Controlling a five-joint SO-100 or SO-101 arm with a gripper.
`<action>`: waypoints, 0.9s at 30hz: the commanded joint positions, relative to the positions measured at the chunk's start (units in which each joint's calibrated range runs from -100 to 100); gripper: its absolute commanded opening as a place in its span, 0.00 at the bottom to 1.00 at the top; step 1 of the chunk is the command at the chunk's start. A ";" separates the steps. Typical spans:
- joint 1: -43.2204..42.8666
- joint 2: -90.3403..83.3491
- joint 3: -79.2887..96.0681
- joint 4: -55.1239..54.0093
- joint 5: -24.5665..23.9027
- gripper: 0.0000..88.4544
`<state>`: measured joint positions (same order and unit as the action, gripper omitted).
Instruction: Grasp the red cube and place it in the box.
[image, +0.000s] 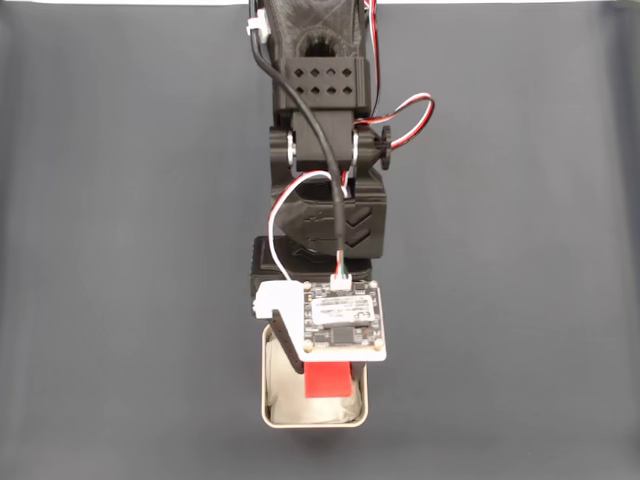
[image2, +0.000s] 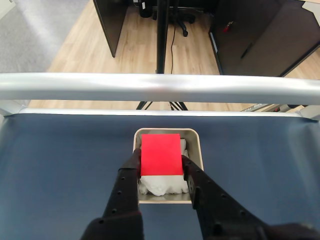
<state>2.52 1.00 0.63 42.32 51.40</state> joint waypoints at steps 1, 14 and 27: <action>1.17 -4.20 -0.27 -1.26 0.54 0.07; 1.67 -4.64 1.19 -1.26 0.44 0.07; 1.31 -5.07 1.56 -1.83 0.29 0.29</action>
<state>3.49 0.39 2.71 41.69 51.79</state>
